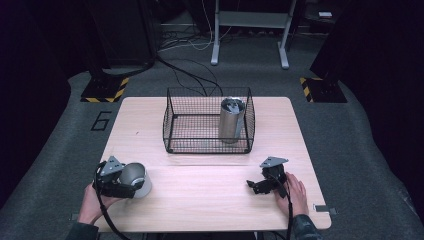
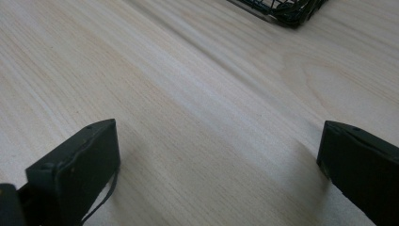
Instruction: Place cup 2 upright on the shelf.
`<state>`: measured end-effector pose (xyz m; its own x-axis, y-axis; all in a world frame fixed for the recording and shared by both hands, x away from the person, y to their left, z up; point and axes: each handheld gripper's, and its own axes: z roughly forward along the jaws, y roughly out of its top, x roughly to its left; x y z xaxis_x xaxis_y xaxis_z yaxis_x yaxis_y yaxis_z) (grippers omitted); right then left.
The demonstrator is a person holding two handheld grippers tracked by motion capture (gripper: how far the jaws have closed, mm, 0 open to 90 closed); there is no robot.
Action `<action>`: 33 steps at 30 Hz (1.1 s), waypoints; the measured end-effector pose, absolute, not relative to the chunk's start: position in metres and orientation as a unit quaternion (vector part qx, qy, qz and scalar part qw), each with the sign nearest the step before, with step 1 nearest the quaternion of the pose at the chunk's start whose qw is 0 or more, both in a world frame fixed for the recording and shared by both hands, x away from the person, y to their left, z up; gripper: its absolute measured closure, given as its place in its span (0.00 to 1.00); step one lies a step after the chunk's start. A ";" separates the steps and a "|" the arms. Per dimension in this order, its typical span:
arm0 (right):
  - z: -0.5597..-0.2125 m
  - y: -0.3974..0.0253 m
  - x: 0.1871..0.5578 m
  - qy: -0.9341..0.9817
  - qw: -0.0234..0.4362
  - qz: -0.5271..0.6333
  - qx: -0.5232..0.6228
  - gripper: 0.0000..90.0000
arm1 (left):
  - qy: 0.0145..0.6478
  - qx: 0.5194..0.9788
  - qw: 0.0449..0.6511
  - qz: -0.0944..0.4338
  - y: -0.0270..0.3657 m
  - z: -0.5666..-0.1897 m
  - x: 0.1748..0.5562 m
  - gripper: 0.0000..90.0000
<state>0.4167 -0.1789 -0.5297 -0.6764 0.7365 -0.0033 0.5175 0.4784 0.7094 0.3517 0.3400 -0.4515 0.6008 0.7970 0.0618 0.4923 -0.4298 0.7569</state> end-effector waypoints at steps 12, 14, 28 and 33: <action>-0.530 -0.179 0.417 0.845 0.158 0.352 0.370 0.00 | 0.395 0.820 0.359 0.205 0.339 -0.451 0.353 0.07; -0.530 -0.179 0.417 0.845 0.158 0.353 0.369 0.00 | 0.399 0.818 0.360 0.204 0.340 -0.451 0.354 0.07; -0.530 -0.179 0.417 0.845 0.158 0.353 0.369 0.00 | 0.392 0.815 0.379 0.193 0.335 -0.429 0.354 0.07; -0.530 -0.179 0.417 0.845 0.158 0.352 0.369 0.00 | 0.369 0.826 0.381 0.188 0.324 -0.422 0.356 0.07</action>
<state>0.4170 -0.1790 -0.5299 -0.6779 0.7351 -0.0066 0.5128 0.4793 0.7123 0.3562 0.3239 -0.4217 0.6561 0.7541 0.0298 0.4667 -0.4365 0.7692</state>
